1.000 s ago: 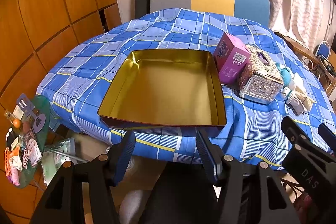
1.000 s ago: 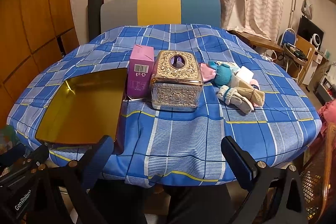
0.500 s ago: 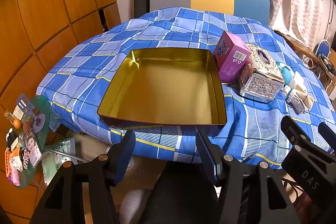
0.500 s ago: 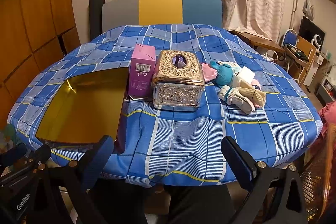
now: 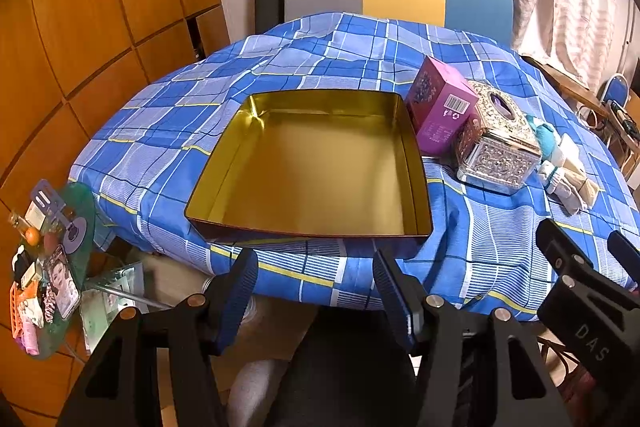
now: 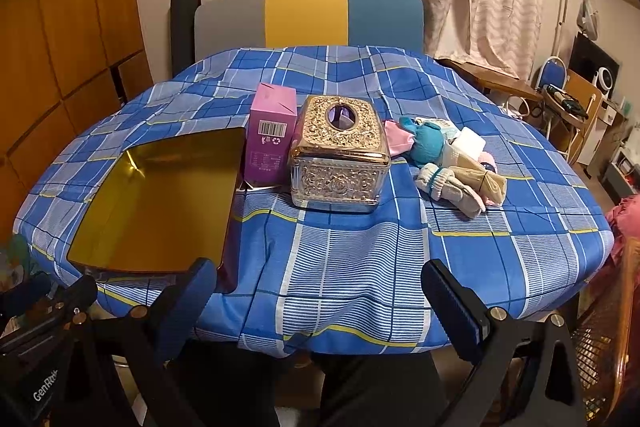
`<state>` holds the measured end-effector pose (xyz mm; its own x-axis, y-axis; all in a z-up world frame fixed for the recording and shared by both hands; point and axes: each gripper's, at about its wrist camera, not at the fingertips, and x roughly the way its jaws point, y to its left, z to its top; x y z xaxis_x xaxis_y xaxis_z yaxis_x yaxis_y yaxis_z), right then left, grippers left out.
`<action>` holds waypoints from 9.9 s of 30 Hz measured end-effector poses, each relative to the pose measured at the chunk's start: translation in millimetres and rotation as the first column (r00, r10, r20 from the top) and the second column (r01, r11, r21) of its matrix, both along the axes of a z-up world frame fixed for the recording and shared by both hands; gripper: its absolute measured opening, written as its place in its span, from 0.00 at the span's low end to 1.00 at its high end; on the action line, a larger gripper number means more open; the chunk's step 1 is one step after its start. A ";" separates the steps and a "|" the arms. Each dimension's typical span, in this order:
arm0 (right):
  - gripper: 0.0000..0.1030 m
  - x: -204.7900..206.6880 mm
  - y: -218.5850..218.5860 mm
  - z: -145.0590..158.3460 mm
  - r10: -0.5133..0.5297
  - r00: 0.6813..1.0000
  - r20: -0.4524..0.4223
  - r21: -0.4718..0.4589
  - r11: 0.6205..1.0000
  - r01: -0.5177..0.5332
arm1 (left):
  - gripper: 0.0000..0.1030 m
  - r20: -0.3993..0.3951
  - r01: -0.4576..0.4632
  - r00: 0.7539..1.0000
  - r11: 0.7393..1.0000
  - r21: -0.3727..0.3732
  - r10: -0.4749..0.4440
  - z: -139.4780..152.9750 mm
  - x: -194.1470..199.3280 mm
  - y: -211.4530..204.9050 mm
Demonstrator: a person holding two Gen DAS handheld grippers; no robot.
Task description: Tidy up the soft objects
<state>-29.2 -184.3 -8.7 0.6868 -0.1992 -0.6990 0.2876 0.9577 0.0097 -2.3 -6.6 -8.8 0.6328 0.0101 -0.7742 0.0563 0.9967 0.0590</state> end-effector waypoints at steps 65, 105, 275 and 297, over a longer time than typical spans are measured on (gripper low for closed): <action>0.28 65.6 -330.3 -89.5 0.092 0.984 -0.154 0.306 0.951 -0.041 | 0.62 -0.238 0.453 0.764 0.761 -0.464 -0.600 -73.4 60.5 -230.5; 0.28 50.6 -368.0 -82.0 -0.101 0.994 -0.050 0.427 0.897 0.112 | 0.24 -0.206 0.465 0.795 0.791 -0.397 -0.570 -126.8 155.4 -343.9; 0.59 54.0 -206.7 -60.7 -0.072 0.987 -0.141 0.272 0.956 0.109 | 0.65 0.054 0.389 0.913 0.820 -0.420 -0.405 -64.6 73.8 -40.3; 0.70 134.9 -387.6 -106.3 -0.345 0.913 -0.218 0.333 0.853 0.402 | 0.65 -0.062 0.493 0.834 0.791 -0.361 -0.548 -75.6 51.2 -132.6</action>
